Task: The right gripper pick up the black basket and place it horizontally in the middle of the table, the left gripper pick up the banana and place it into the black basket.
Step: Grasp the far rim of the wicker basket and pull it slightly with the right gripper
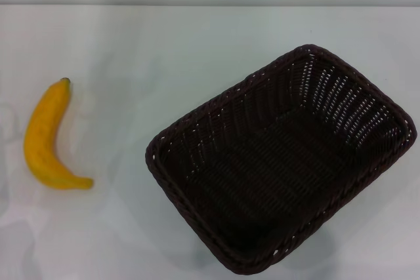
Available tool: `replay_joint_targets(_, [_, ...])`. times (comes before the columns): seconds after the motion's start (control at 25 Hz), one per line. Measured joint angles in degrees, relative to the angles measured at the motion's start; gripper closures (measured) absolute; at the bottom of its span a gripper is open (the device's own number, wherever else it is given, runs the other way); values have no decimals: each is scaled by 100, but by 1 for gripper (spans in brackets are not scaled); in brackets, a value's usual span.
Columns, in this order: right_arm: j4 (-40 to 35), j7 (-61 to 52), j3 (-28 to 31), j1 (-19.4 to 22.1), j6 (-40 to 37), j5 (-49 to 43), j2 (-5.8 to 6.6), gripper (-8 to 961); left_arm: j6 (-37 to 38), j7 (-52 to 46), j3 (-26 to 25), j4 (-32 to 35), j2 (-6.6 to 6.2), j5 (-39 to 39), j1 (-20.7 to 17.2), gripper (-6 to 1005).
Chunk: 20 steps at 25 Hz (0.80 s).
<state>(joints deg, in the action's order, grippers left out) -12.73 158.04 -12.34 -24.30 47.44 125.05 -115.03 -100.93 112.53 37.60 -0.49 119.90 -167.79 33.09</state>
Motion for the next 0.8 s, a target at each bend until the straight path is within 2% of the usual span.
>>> replay_joint_targets(0.44, [-2,-12,-110,-129,-67,-36,-10,262,310,-215,-118,80,-22,10,83,129])
replay_joint_targets(0.64, [-158,-398,-677,-75,80,-49,-15,262,412,284,-84,84,-22,24,-12,130])
replay_joint_targets(0.8, [-642,-1348,-1623,47,183,-52,-11,261,418,757,-71,84,-25,177,-207,131])
